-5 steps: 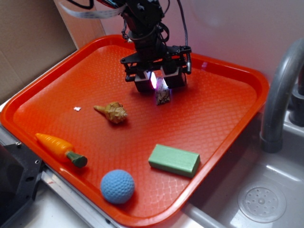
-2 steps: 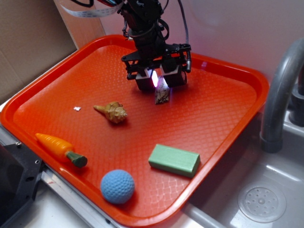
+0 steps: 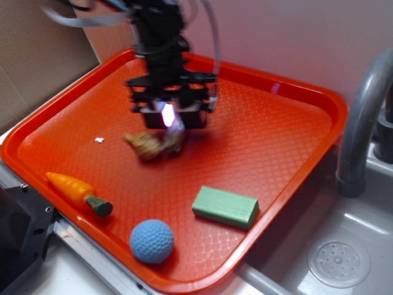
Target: Grab the wood chip.
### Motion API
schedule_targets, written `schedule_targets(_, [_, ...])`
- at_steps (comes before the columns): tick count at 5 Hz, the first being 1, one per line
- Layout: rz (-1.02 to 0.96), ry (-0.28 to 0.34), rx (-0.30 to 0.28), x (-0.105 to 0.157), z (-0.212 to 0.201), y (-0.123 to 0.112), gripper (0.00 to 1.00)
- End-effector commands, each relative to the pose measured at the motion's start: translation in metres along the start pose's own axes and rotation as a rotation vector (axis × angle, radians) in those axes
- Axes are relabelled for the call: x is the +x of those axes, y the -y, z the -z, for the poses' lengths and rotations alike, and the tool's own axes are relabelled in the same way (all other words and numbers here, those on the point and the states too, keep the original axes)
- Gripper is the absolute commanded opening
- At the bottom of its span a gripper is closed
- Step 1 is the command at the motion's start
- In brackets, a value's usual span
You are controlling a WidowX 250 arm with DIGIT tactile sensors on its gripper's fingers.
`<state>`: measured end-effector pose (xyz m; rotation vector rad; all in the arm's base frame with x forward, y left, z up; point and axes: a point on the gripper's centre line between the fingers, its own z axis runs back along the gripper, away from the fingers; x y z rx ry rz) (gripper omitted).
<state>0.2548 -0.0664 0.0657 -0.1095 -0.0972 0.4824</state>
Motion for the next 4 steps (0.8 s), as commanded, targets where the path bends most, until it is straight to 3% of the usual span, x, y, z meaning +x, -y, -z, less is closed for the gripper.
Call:
schedule_targets(1, [0.202, 0.158, -0.117, 0.002, -0.111, -0.015, 0.0])
schedule_targets(2, [0.208, 0.107, -0.083, 0.025, -0.154, -0.019, 0.0])
schedule_targets(3, [0.174, 0.163, -0.036, 0.046, -0.145, -0.02, 0.0])
schedule_targets(4, [0.181, 0.123, 0.008, 0.058, -0.128, -0.016, 0.0])
